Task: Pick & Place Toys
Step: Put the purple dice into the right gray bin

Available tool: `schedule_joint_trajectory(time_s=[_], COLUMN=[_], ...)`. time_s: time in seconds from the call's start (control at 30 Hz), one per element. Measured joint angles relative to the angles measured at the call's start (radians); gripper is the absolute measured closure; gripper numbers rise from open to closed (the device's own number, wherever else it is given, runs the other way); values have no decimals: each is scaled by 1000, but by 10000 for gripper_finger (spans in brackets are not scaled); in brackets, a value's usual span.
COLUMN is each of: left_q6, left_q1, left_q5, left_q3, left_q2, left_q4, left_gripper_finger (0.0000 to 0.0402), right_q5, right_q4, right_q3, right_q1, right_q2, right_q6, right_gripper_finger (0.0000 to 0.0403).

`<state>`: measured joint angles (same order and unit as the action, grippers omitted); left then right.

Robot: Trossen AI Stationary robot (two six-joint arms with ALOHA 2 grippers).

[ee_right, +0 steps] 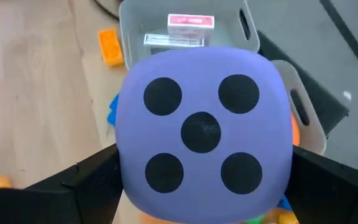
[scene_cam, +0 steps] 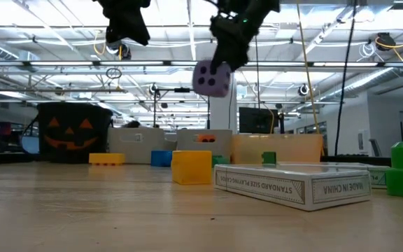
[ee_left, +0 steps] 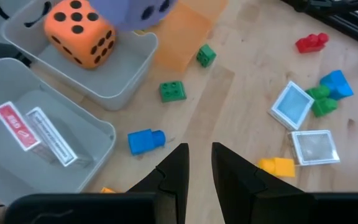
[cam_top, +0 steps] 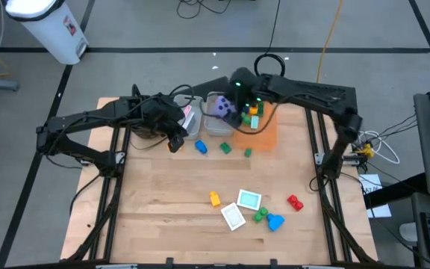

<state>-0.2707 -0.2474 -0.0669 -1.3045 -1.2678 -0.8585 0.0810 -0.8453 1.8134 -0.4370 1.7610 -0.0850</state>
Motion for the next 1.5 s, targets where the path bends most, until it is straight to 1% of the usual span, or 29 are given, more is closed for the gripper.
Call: schedule_joint_trajectory(time_s=[0.2, 0.33, 0.47, 0.57, 0.7, 0.8, 0.93, 1.0, 1.07, 1.17, 1.27, 1.5], left_q6=[-5, 3, 4, 5, 0, -12, -20, -22, -30, -51, -65, -76], left_q1=[8, 34, 68, 89, 101, 101, 101, 101, 101, 101, 101, 101], left_q5=[-72, -130, -142, -142, -133, -110, -57, -55, -55, -55, -54, -54], left_q3=[0, 0, 1, -1, 0, 0, 0, 0, 0, 1, -1, 0], left_q2=[0, 0, 46, 77, 106, 128, 124, 125, 122, 112, 111, 109], left_q4=[0, 0, -3, -4, -4, -2, -1, 3, 28, 74, 124, 135], left_gripper_finger=[328, 327, 327, 328, 328, 328, 328, 327, 328, 327, 327, 327], right_q5=[-1, -1, -3, 4, 54, 59, 111, 98, 96, 107, 108, 129], right_q4=[-80, -120, -137, -155, -178, -198, -249, -266, -237, -165, -159, -118], right_q3=[239, 309, 313, 313, 313, 313, 312, 306, 279, 229, 192, 152], right_q1=[-10, -34, -48, -45, -29, -16, -3, 1, 2, -7, -25, -57], right_q2=[179, 250, 283, 303, 299, 300, 300, 299, 299, 301, 299, 296], right_q6=[-91, -130, -180, -179, -167, -163, -161, -193, -209, -188, -190, -193], right_gripper_finger=[51, 52, 52, 52, 52, 53, 53, 53, 53, 53, 53, 53])
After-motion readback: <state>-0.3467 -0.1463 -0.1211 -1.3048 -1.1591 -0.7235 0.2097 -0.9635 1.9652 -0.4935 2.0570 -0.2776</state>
